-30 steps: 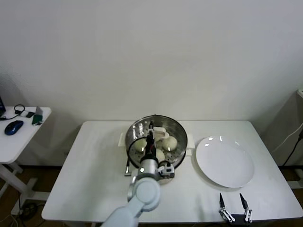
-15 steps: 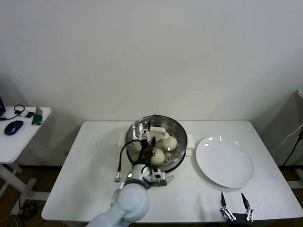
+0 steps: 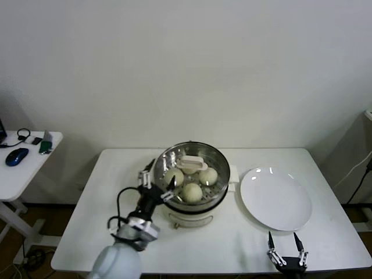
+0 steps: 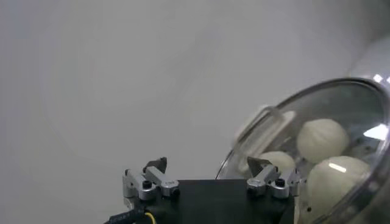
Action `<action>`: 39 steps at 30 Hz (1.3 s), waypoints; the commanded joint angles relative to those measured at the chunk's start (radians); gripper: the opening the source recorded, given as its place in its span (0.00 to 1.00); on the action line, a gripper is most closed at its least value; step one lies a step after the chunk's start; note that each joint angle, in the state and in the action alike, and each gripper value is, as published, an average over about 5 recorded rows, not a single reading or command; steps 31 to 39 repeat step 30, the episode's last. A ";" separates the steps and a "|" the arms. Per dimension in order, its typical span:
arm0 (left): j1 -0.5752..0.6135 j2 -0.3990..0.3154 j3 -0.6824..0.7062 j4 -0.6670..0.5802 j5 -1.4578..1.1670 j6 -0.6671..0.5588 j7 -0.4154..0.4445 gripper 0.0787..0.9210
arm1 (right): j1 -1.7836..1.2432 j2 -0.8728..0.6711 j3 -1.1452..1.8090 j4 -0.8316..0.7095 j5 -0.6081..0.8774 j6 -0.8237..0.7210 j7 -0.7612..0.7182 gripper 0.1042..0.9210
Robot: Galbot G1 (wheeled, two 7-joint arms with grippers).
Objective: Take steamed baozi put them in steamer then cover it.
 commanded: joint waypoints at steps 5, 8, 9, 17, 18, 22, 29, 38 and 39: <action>0.313 -0.035 -0.459 0.256 -0.769 -0.578 -0.017 0.88 | 0.023 -0.005 -0.007 -0.012 -0.046 -0.022 -0.003 0.88; 0.327 -0.039 -0.429 0.319 -0.767 -0.652 -0.005 0.88 | 0.023 -0.008 -0.008 -0.014 -0.045 -0.024 -0.008 0.88; 0.329 -0.043 -0.419 0.333 -0.765 -0.666 -0.002 0.88 | 0.023 -0.008 -0.008 -0.014 -0.045 -0.025 -0.008 0.88; 0.332 -0.080 -0.375 0.373 -0.727 -0.700 0.002 0.88 | 0.022 -0.009 -0.006 -0.017 -0.043 -0.021 -0.015 0.88; 0.332 -0.081 -0.372 0.373 -0.722 -0.700 0.002 0.88 | 0.022 -0.010 -0.006 -0.018 -0.042 -0.020 -0.015 0.88; 0.335 -0.080 -0.363 0.371 -0.712 -0.694 0.002 0.88 | 0.020 -0.011 -0.007 -0.017 -0.041 -0.018 -0.015 0.88; 0.339 -0.083 -0.361 0.358 -0.715 -0.691 0.002 0.88 | 0.019 -0.013 -0.008 -0.015 -0.040 -0.017 -0.015 0.88; 0.339 -0.083 -0.362 0.357 -0.715 -0.691 0.002 0.88 | 0.019 -0.013 -0.008 -0.014 -0.040 -0.017 -0.015 0.88; 0.339 -0.083 -0.362 0.357 -0.715 -0.691 0.002 0.88 | 0.019 -0.013 -0.008 -0.014 -0.040 -0.017 -0.015 0.88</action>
